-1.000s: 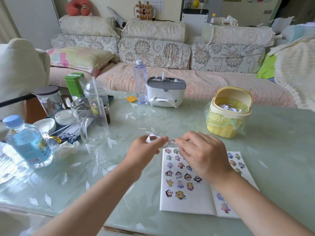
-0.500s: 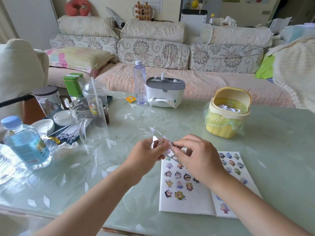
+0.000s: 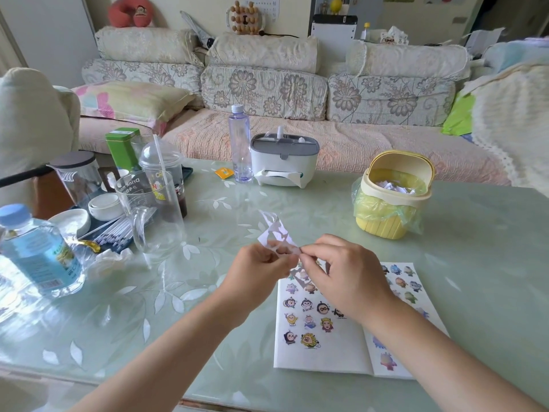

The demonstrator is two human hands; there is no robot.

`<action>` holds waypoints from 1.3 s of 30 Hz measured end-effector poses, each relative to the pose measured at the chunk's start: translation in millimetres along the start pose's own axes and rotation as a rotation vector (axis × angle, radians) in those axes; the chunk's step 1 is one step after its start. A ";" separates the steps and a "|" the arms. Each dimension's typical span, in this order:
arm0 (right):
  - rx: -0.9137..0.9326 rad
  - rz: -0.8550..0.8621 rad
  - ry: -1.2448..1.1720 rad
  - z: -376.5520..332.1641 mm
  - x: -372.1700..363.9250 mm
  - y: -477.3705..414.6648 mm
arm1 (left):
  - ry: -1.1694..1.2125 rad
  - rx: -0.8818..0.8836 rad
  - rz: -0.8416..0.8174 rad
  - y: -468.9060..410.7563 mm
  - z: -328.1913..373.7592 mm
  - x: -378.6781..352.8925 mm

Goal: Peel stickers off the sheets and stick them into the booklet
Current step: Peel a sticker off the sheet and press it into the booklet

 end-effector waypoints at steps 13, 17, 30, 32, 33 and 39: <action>-0.213 -0.004 -0.198 -7.5 3.8 2.2 | -0.121 -0.082 0.069 4.0 1.6 -3.4; -0.247 -0.131 -0.363 -2.9 2.9 -1.2 | -0.161 -0.090 0.077 4.2 0.4 -3.2; -0.302 -0.142 -0.526 -7.6 5.2 -0.3 | -0.092 -0.055 0.052 -1.5 0.8 -0.3; -0.263 -0.138 -0.414 -8.8 6.2 1.4 | -0.126 -0.057 0.052 -0.9 0.9 -0.6; -0.250 -0.133 -0.370 -9.6 7.0 2.0 | -0.143 -0.057 0.049 -0.8 0.7 -0.6; -0.239 -0.097 -0.298 -13.5 7.1 2.7 | -0.160 -0.048 0.038 0.0 2.9 -1.4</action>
Point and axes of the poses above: each hand's wrist, its own y-axis away from the middle knuckle, its own x-axis out of the back of the hand, z = x × y, the point moved 1 cm from there along -y, towards the middle knuckle, and after that the axes turned 13 degrees about -z, right-handed, at the moved point
